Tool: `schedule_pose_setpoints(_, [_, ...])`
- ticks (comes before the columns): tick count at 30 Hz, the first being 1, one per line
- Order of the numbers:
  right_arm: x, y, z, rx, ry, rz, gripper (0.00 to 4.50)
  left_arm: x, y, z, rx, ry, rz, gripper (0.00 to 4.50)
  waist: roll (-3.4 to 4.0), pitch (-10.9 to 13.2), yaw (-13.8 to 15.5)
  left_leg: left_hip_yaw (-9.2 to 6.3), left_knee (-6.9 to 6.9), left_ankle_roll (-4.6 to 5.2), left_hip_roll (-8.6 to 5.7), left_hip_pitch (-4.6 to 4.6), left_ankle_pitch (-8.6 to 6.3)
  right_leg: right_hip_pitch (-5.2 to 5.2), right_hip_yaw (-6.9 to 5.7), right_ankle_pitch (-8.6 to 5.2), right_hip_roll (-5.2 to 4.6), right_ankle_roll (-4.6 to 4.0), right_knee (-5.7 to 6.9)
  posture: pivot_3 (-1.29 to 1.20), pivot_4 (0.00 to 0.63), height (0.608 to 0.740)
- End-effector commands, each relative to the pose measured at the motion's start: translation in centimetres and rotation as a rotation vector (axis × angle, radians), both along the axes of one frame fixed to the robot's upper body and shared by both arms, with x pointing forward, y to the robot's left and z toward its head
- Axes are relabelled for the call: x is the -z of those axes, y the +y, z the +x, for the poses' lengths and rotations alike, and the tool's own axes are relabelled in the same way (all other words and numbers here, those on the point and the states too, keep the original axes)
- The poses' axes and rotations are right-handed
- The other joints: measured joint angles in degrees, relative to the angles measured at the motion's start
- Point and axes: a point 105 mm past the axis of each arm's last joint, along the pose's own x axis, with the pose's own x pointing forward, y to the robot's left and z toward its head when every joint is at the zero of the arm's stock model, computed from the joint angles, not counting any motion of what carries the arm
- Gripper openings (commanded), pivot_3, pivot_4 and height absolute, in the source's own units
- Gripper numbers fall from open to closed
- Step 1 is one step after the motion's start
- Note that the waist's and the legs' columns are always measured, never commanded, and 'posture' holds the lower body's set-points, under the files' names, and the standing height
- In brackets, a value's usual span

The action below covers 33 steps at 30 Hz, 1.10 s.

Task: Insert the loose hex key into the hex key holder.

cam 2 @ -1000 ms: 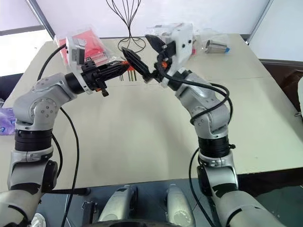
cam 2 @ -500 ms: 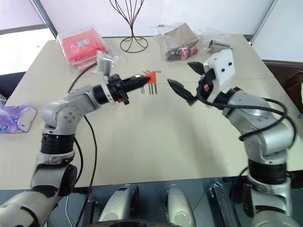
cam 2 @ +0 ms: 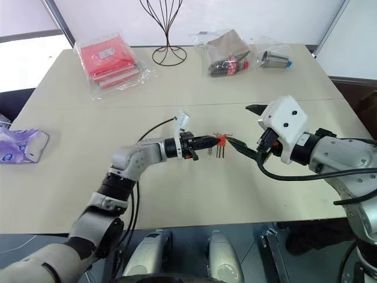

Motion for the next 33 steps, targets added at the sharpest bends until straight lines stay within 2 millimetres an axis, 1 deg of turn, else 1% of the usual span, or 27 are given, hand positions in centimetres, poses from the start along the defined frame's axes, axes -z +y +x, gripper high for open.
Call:
schedule_pose_setpoints(1, [-1.0,0.0,-0.4,0.011,-0.066,-0.016,4.42,0.0,0.0,0.9,-0.039,-0.017,0.008,0.00,0.00,0.0,0.0,-0.01,0.00,0.00,0.00,0.00,0.00,0.00,0.00,0.00,0.00,0.00,0.00,0.00,0.150,0.740])
schedule_pose_setpoints(6, [-1.1,0.1,-0.2,0.014,-0.082,-0.016,4.42,1.4,0.7,1.7,-0.087,0.010,0.046,0.00,0.00,0.0,0.1,-0.02,0.02,0.01,0.01,0.00,0.00,0.02,-0.02,0.00,-0.01,0.00,0.00,0.00,0.150,0.740])
schedule_pose_setpoints(9, [-1.1,0.2,0.0,0.011,-0.085,-0.016,4.50,1.9,1.8,2.2,-0.120,0.019,0.064,1.31,0.00,0.0,-0.1,-0.04,0.04,0.01,0.01,0.00,-0.01,0.03,-0.02,0.00,-0.01,0.00,0.00,0.00,0.150,0.740])
schedule_pose_setpoints(15, [-1.2,0.2,0.4,0.002,-0.094,-0.018,4.50,2.7,4.1,2.8,-0.183,0.026,0.091,4.44,0.00,0.0,0.0,-0.10,0.10,0.01,0.03,0.03,-0.01,0.09,-0.04,0.01,-0.01,0.01,0.01,0.00,0.150,0.740])
schedule_pose_setpoints(17, [-1.2,0.3,0.5,-0.009,-0.093,-0.021,4.50,2.3,5.4,3.1,-0.215,0.001,0.099,4.44,0.01,0.0,-0.2,-0.12,0.17,0.01,0.04,0.04,-0.01,0.12,-0.05,0.01,-0.01,0.01,0.02,0.00,0.150,0.740])
schedule_pose_setpoints(20, [-1.2,0.2,0.6,-0.022,-0.084,-0.035,4.50,0.5,7.5,3.6,-0.246,-0.114,0.127,4.44,0.01,0.0,-0.4,-0.11,0.18,0.01,0.06,0.09,-0.01,0.11,-0.04,0.01,0.03,0.00,0.09,0.00,0.150,0.740])
schedule_pose_setpoints(24, [-0.5,-0.6,0.3,-0.063,-0.018,-0.088,4.50,-3.1,9.8,2.6,-0.199,-0.375,0.207,4.44,0.02,0.0,-0.1,-0.14,0.16,0.01,0.10,0.07,-0.01,0.07,-0.04,0.01,0.00,0.00,0.16,0.00,0.150,0.740])
schedule_pose_setpoints(26, [0.1,-1.5,0.3,-0.073,0.028,-0.120,4.50,-4.8,11.0,2.1,-0.183,-0.563,0.274,4.44,0.01,0.0,0.3,-0.15,0.19,0.01,0.07,-0.02,-0.01,0.06,-0.08,0.01,-0.10,0.00,0.12,0.00,0.150,0.740])
schedule_pose_setpoints(27, [0.5,-2.0,0.2,-0.080,0.050,-0.147,4.50,-6.0,11.5,1.9,-0.189,-0.670,0.282,4.44,0.01,0.0,0.6,-0.15,0.20,0.01,0.05,-0.03,-0.01,0.09,-0.09,0.01,-0.13,0.00,0.09,0.00,0.150,0.740])
schedule_pose_setpoints(29, [1.2,-2.9,0.2,-0.094,0.093,-0.191,4.50,-8.5,12.3,1.9,-0.241,-0.821,0.253,4.44,0.03,0.0,1.2,-0.10,0.21,0.06,0.02,-0.03,-0.04,0.14,-0.08,0.01,-0.21,0.00,-0.06,0.00,0.150,0.740])
schedule_pose_setpoints(31, [1.9,-3.5,0.1,-0.106,0.120,-0.234,4.50,-10.2,12.8,1.9,-0.282,-0.885,0.216,4.44,0.03,0.0,1.4,-0.09,0.25,0.10,0.03,-0.04,-0.07,0.21,-0.08,0.03,-0.23,0.02,-0.24,0.00,0.150,0.740])
schedule_pose_setpoints(32, [2.2,-3.8,0.1,-0.111,0.131,-0.259,4.50,-10.7,12.8,1.6,-0.273,-0.894,0.205,4.44,0.03,0.0,1.4,-0.10,0.31,0.14,0.04,-0.05,-0.09,0.25,-0.08,0.03,-0.22,0.01,-0.28,0.00,0.150,0.740])
schedule_pose_setpoints(33, [2.6,-4.0,0.0,-0.120,0.151,-0.280,4.50,-10.9,12.7,0.9,-0.226,-0.909,0.212,4.44,0.03,0.0,1.4,-0.09,0.34,0.17,0.04,-0.08,-0.11,0.25,-0.08,0.03,-0.22,0.02,-0.30,0.00,0.150,0.740])
